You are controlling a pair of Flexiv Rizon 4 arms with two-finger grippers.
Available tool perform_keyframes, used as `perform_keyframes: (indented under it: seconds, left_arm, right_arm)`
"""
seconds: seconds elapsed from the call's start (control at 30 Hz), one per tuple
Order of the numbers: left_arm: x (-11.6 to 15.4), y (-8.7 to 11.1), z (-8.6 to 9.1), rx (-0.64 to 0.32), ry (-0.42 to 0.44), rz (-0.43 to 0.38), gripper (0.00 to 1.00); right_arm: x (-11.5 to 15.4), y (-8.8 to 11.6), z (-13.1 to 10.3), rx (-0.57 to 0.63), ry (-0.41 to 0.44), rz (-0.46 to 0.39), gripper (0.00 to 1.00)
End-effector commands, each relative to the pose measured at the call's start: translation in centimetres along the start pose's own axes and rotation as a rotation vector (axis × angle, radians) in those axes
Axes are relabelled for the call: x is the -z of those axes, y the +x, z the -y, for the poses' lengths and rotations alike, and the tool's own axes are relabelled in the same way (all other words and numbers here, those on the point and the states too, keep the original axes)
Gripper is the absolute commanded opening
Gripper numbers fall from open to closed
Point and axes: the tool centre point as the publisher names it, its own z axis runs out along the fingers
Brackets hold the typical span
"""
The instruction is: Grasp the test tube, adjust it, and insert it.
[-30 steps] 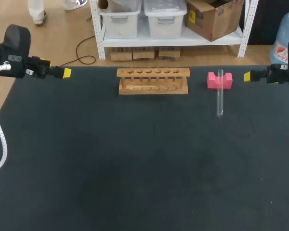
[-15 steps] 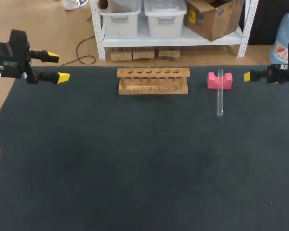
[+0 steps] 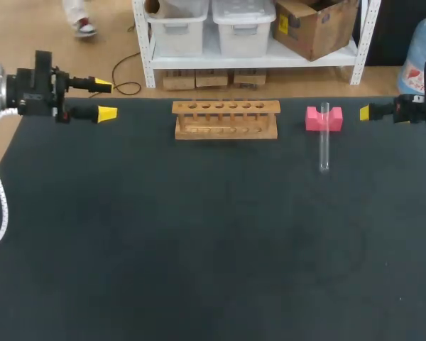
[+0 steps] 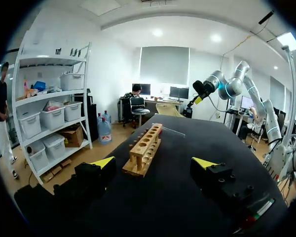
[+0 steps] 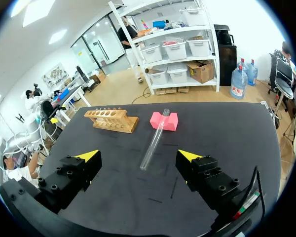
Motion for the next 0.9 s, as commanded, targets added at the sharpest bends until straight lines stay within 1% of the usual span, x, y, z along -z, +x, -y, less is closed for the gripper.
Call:
perform_keyframes:
  seconds: [0.03, 0.17, 0.3, 0.77, 0.8, 0.83, 0.87, 0.9]
  left_arm:
    - [-1.3, 0.1, -1.3, 0.001, 0.049, -0.010, 1.00]
    - [-1.7, 0.3, -2.0, 0.001, 0.040, -0.017, 1.00]
    - [-1.9, 0.4, -2.4, 0.001, 0.038, -0.025, 1.00]
    - [-1.9, 0.4, -2.4, 0.003, 0.032, -0.026, 1.00]
    - [-1.9, 0.4, -2.4, 0.003, 0.032, -0.026, 1.00]
    - [-1.9, 0.4, -2.4, 0.003, 0.032, -0.026, 1.00]
    - [-1.9, 0.4, -2.4, 0.003, 0.032, -0.026, 1.00]
    - [-1.9, 0.4, -2.4, 0.003, 0.032, -0.026, 1.00]
  right_arm:
    - [0.1, 0.0, -0.2, 0.000, 0.007, -0.001, 1.00]
    - [0.1, 0.0, -0.2, 0.000, 0.007, -0.001, 1.00]
    - [0.1, 0.0, -0.2, 0.000, 0.007, -0.001, 1.00]
    - [0.1, 0.0, -0.2, 0.000, 0.007, -0.001, 1.00]
    - [0.0, 0.0, 0.0, 0.024, 0.059, -0.044, 1.00]
    - [-0.4, 0.0, 0.3, 0.069, 0.135, -0.107, 1.00]
    - [-0.7, -0.1, 0.5, 0.086, 0.190, -0.138, 1.00]
    - [-1.0, -0.1, 0.8, 0.083, 0.226, -0.146, 1.00]
